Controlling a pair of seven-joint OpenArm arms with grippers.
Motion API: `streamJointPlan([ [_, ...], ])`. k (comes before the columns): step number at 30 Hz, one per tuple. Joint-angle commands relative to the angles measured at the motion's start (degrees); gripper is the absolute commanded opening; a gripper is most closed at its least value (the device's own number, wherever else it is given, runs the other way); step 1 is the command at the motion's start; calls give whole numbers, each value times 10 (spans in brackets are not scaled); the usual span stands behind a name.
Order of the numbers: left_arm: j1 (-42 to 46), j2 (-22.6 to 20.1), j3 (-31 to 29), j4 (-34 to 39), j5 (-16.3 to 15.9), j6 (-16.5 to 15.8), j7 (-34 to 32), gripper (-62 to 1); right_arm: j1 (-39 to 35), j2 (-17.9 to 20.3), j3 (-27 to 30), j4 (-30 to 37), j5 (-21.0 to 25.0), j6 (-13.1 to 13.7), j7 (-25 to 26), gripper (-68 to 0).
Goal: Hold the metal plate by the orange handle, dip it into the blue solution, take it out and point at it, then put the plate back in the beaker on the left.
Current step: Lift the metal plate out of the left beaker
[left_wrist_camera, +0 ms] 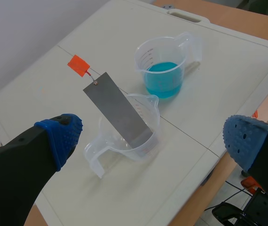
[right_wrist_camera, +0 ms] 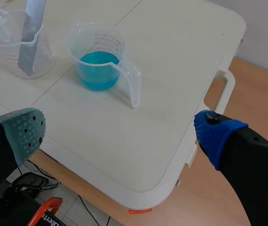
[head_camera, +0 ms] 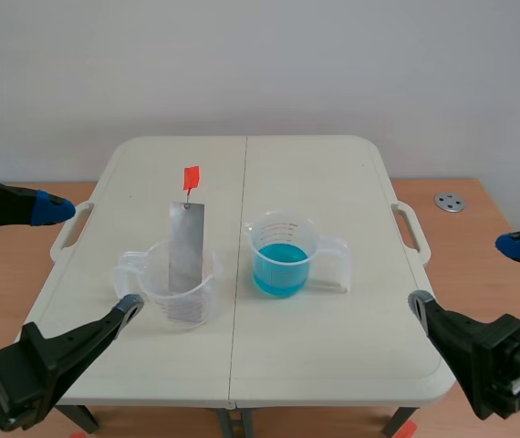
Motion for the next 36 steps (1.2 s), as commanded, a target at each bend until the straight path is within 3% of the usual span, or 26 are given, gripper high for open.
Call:
streamJointPlan([
  [1, 0, 2, 3, 13, -8, 3, -10, 14, 5, 3, 3, 6, 4, 0, 8, -12],
  [17, 0, 2, 3, 13, -8, 3, -10, 14, 5, 3, 3, 6, 5, 0, 15, -12],
  [23, 0, 2, 3, 13, -8, 3, -10, 14, 9, 3, 3, 6, 37, 1, 37, -12],
  [29, 0, 3, 3, 13, -8, 3, -9, 13, 50, 3, -16, 4, 55, 1, 26, -12],
  [31, 0, 3, 3, 13, -8, 3, -9, -110, 68, 2, -28, 4, 56, 0, 22, -12],
  [35, 0, 3, 3, 13, -8, 3, -7, -594, 110, -7, -54, 4, 62, 0, 2, -12],
  [36, 0, 3, 3, 13, -8, 3, -7, -592, 122, -11, -61, 4, 68, 0, -9, -12],
])
